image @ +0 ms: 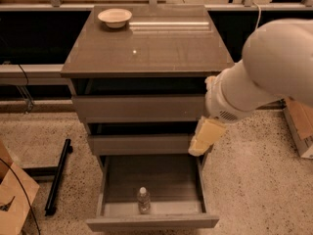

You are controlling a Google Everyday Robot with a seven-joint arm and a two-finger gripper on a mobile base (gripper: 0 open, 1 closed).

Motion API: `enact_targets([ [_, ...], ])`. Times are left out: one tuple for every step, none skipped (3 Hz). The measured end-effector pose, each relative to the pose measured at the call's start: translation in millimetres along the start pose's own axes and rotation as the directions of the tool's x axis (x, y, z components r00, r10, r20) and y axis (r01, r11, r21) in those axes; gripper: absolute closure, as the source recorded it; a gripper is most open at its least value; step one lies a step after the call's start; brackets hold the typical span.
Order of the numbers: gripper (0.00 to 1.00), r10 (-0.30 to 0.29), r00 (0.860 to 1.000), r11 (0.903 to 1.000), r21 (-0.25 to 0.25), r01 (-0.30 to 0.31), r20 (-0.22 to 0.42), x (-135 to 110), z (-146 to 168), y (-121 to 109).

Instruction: Pick water bottle from bottom drawer and place on counter

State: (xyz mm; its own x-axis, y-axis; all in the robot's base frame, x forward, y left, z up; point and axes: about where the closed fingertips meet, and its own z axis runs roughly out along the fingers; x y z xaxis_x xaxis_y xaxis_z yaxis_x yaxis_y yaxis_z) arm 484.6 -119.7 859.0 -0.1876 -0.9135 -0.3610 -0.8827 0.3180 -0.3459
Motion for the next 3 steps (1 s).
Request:
enact_targets([
  [0.00, 0.005, 1.000, 1.0000, -0.004, -0.005, 0.005, 1.8, 7.9, -1.0],
  [0.00, 0.049, 0.999, 0.9984, -0.030, -0.048, 0.017, 5.3, 19.8, 7.9],
  [0.00, 0.093, 0.994, 0.9934, -0.071, -0.090, 0.049, 9.0, 61.0, 20.2],
])
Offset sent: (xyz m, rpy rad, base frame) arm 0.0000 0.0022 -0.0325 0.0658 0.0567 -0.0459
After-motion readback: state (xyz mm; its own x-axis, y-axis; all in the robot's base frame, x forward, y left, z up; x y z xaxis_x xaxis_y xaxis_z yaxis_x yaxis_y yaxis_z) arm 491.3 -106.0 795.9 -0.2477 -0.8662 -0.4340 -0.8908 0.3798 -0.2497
